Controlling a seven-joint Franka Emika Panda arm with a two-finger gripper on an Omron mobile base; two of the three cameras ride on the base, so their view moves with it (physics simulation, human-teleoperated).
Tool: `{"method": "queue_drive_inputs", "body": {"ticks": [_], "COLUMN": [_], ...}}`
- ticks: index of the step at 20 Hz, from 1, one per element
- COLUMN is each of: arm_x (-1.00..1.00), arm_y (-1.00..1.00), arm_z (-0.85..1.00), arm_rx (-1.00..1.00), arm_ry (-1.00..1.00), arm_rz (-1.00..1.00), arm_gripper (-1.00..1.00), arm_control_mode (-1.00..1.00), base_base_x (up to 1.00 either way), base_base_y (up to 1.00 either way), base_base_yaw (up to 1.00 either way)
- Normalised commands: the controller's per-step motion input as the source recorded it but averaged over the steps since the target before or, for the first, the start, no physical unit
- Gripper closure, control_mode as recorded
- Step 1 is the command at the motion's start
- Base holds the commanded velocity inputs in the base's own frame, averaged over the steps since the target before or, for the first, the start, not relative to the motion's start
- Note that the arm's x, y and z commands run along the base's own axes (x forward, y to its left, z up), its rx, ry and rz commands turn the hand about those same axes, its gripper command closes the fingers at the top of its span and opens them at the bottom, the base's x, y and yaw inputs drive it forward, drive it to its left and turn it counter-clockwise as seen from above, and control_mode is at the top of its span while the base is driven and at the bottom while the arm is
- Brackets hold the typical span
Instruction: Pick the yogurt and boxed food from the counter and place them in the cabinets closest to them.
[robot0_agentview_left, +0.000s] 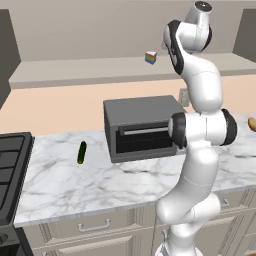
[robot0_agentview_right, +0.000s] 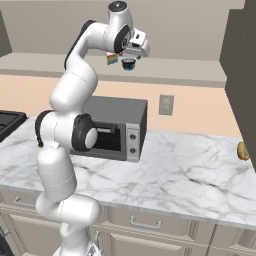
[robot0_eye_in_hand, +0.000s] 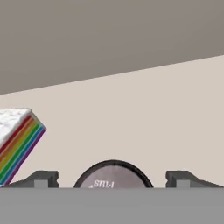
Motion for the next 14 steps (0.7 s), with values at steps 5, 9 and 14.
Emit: {"method": "queue_drive_inputs", "body": {"ticks": [5, 9, 14], "arm_x": [-0.74, -1.00, -1.00], "arm_y": [0.00, 0.04, 0.15], "arm_z": [0.01, 0.00, -0.06], "arm_rx": [0.00, -0.03, -0.09], "arm_ry": [-0.06, -0.06, -0.02], "arm_rz": [0.00, 0.00, 0.02], "arm_gripper": [-1.00, -1.00, -1.00], "arm_control_mode": [-1.00, -1.00, -1.00], "base_base_x": [0.00, 0.00, 0.00], "base_base_y": [0.00, 0.00, 0.00], "base_base_yaw": [0.00, 0.00, 0.00]}}
